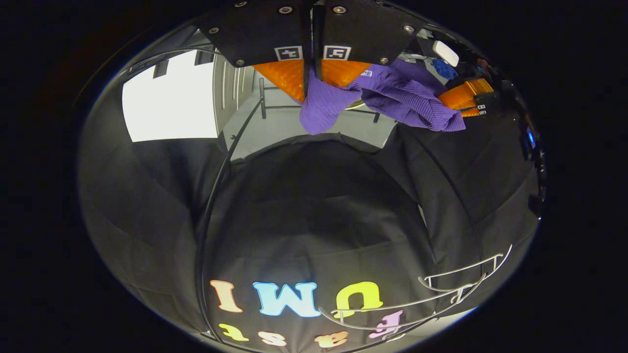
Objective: Grasp the clothes on the hanger with both hands and then place them into the laundry hamper below.
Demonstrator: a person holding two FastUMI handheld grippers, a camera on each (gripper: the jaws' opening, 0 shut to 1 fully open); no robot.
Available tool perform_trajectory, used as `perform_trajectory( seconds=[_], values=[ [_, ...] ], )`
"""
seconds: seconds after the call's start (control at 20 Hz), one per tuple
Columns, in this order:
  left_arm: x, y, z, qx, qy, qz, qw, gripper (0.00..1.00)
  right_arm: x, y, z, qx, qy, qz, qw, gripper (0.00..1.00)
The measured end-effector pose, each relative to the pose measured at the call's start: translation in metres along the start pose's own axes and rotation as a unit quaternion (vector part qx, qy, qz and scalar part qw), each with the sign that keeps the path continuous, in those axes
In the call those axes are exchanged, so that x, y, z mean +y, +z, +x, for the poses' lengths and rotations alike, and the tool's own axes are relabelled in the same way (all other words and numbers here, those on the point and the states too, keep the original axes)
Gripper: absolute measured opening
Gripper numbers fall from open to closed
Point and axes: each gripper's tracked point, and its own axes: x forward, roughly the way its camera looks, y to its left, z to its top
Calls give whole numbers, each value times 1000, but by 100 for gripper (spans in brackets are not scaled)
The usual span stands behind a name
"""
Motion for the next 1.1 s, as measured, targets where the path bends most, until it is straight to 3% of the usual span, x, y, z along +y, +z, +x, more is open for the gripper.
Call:
perform_trajectory(
  seconds=[0.1,0.35,0.65,0.85,1.1],
  values=[
    [12,-26,16,28,15,-22,999,1,2,-24,15,22,6,10,1000,1],
    [21,-71,37,77,38,-15,996,1,4,-60,37,69,18,36,997,2],
    [30,-78,44,85,56,-64,993,1,0,-81,50,95,18,35,995,2],
    [29,-81,44,96,46,-100,989,1,-1,-85,48,106,21,20,994,2],
    [27,-84,45,101,41,-79,991,1,2,-82,51,111,23,18,993,4]
  ],
)
